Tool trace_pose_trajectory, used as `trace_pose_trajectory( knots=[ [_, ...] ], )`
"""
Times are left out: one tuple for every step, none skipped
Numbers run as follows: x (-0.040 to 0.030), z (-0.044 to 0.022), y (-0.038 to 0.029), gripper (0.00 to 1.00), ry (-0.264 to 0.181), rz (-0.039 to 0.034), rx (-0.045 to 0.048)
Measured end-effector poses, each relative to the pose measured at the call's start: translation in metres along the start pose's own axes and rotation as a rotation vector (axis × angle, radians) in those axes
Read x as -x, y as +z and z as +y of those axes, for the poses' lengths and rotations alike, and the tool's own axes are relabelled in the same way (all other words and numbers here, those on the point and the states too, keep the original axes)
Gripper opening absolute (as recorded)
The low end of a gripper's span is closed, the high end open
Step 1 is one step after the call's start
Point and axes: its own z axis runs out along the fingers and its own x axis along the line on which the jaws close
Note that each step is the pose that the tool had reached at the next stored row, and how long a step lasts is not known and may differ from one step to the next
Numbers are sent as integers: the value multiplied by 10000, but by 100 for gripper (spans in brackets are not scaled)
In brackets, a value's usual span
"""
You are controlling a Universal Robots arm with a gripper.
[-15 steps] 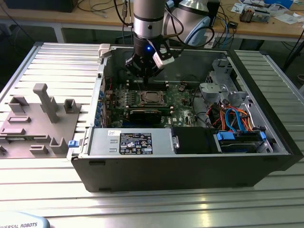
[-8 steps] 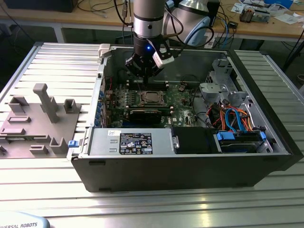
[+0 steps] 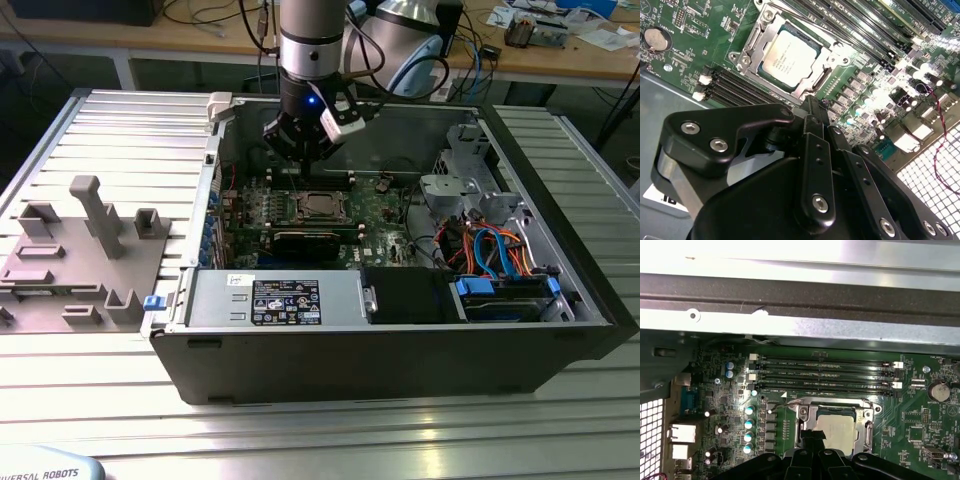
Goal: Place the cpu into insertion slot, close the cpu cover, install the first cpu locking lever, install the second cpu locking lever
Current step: 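Install the first cpu locking lever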
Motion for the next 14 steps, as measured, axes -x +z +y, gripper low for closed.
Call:
trace_pose_trajectory(
  knots=[
    [-4,1,0,11,-1,0,-1],
    [-7,1,1,11,-1,0,0],
    [-10,1,1,11,-1,-1,1],
    [-14,2,1,11,-1,-1,1],
    [-18,2,1,11,-1,-1,1],
    [-22,2,1,11,-1,0,1],
    [-45,3,1,11,-1,0,0],
    [-65,4,1,11,-1,0,0],
    [-88,5,1,11,-1,0,0],
    [-92,5,1,11,-1,0,0],
    [-96,6,1,11,-1,0,1],
    [-100,6,1,11,-1,0,1],
    [-104,6,1,11,0,0,0],
    [-107,6,1,11,-1,0,0]
  ],
)
